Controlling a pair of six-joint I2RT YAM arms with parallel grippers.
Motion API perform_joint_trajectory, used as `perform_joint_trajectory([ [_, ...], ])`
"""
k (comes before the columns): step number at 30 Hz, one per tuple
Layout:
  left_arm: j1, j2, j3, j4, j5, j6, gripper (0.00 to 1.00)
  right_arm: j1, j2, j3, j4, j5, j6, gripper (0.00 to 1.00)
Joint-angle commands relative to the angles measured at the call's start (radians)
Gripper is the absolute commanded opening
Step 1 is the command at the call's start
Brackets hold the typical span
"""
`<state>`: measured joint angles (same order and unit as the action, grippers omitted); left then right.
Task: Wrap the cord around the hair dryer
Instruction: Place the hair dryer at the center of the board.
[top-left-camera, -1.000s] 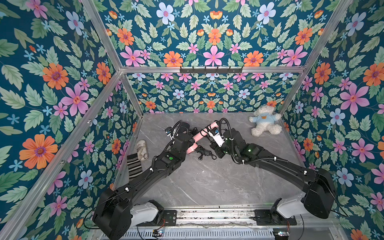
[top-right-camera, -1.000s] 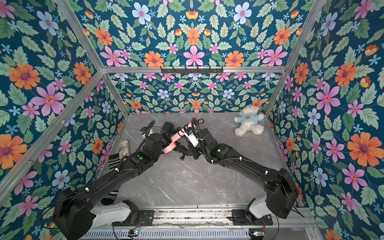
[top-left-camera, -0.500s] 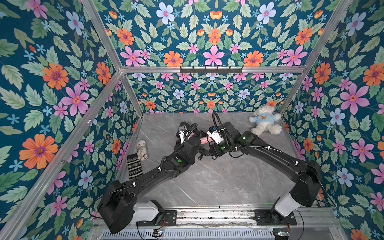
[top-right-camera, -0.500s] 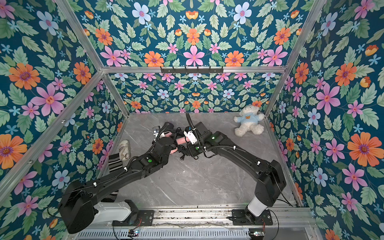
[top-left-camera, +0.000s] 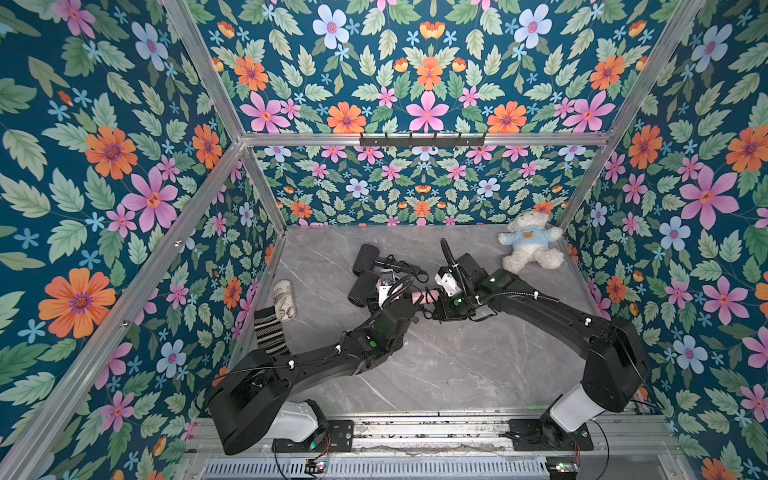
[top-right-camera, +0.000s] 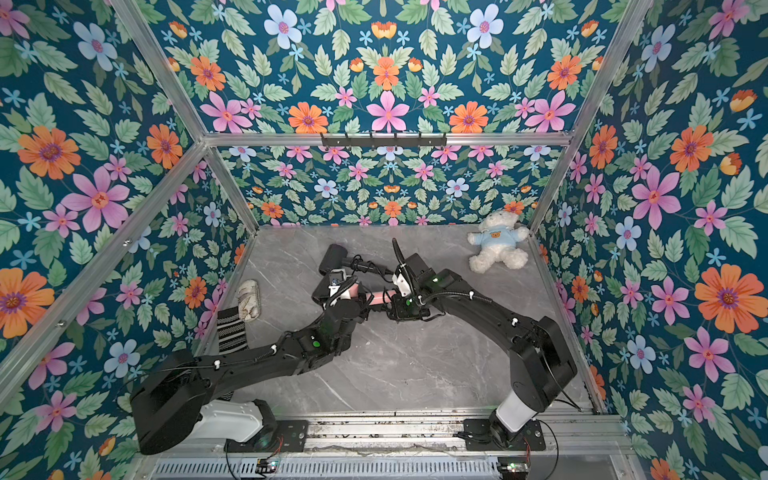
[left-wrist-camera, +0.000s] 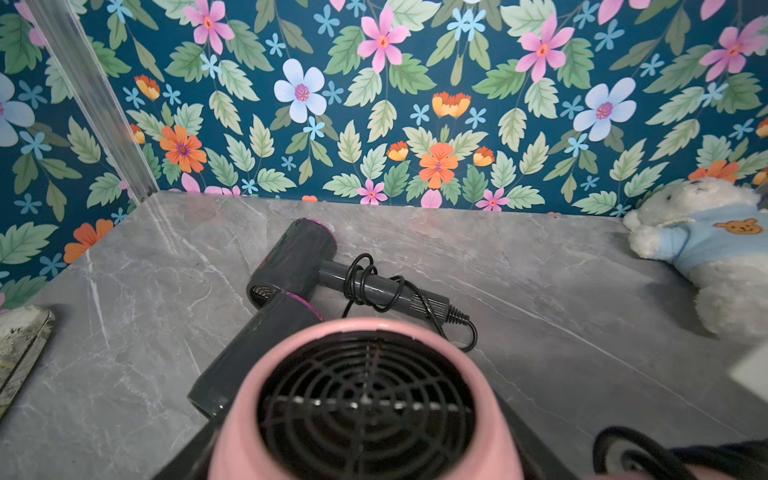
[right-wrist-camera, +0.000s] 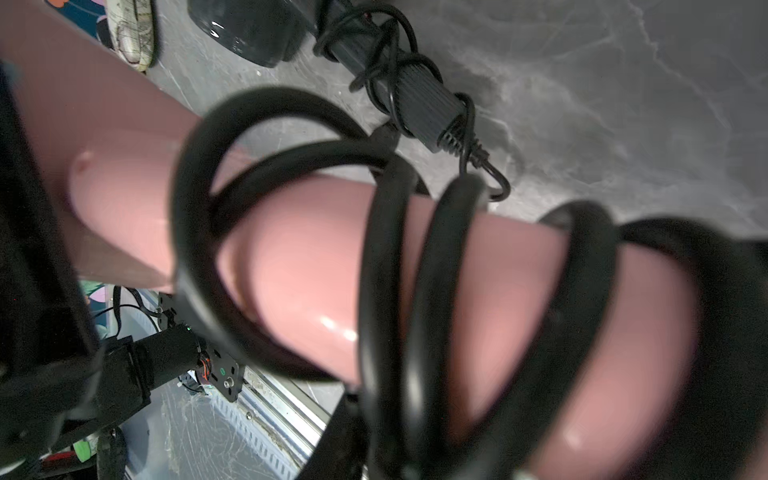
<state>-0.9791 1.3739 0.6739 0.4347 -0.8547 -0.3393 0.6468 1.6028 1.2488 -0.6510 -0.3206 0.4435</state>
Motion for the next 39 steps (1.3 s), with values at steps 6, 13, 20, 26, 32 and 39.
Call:
perform_joint_trajectory([
  [6,-0.125,0.146,-0.051,0.226,-0.082,0.162,0.00,-0.006,-0.037,-0.125,0.193,0.004,0.096,0.00],
  [13,-0.212,0.256,-0.118,0.458,-0.147,0.186,0.00,-0.006,-0.052,-0.214,0.241,0.035,0.100,0.00],
  [20,-0.245,0.323,-0.130,0.486,-0.108,0.113,0.00,-0.006,-0.026,-0.281,0.307,0.050,0.099,0.00],
  [26,-0.248,0.364,-0.128,0.418,-0.071,0.024,0.00,-0.006,-0.016,-0.320,0.354,0.063,0.106,0.00],
  [32,-0.248,0.379,-0.102,0.327,-0.044,-0.024,0.07,-0.007,0.000,-0.336,0.376,0.069,0.106,0.00],
  [39,-0.249,0.387,-0.083,0.253,-0.020,-0.043,0.27,-0.006,0.006,-0.339,0.370,0.091,0.099,0.00],
])
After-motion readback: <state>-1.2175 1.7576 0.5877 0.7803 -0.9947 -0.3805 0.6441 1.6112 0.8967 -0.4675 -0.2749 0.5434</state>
